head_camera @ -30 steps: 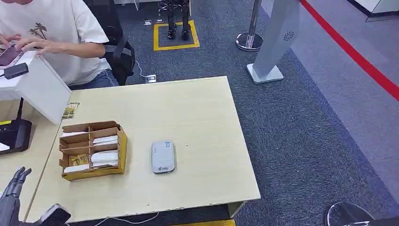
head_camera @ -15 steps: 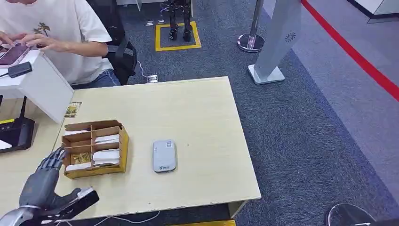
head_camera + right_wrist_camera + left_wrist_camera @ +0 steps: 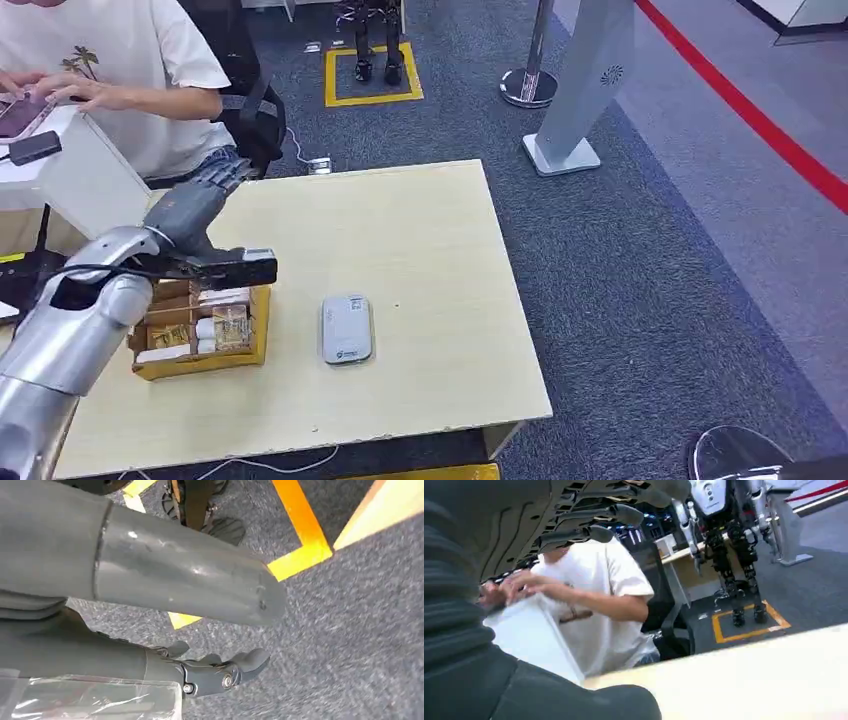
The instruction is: Pass the card to the sensor for recognition and then transmit it.
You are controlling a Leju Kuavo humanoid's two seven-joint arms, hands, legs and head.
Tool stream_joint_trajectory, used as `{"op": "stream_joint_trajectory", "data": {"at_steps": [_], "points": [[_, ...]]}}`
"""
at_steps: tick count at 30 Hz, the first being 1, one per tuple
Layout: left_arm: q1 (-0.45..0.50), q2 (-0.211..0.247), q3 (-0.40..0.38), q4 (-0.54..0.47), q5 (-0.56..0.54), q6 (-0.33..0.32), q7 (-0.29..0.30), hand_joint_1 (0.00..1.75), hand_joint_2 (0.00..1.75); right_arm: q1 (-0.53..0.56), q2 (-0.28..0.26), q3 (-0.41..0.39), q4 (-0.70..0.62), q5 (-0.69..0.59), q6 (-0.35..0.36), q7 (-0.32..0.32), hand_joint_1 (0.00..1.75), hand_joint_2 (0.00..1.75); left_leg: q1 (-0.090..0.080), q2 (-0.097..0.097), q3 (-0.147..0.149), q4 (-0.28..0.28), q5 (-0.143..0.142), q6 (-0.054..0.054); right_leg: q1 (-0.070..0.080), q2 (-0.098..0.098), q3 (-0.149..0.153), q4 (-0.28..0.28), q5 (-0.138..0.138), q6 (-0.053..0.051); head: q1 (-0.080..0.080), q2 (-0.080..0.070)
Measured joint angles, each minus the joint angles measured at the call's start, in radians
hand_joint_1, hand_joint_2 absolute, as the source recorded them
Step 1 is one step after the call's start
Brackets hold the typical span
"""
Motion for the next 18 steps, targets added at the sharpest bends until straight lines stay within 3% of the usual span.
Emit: {"op": "stream_joint_trajectory", "data": {"at_steps": [7,18], "points": [[-0.092,0.044,-0.069,0.007,0.113,-0.028,0.044,0.0,1.75,0.001,0.0,-0.043,-0.005,0.0,-0.027,0.017,0.0,0.0,0.0,0.003,0.001,-0.002,0.0,0.0,0.0,0.003,-0.001,0.001,-0.001,-0.001,0.0,0.0],[-0.007,0.169,-0.078,-0.107,0.16,0.004,0.084,0.0,1.75,0.003,0.0,-0.052,-0.006,0.0,-0.031,0.024,0.0,0.0,0.0,0.002,0.0,-0.002,0.0,0.0,0.0,0.004,-0.002,0.001,-0.001,-0.001,-0.001,0.0]]}}
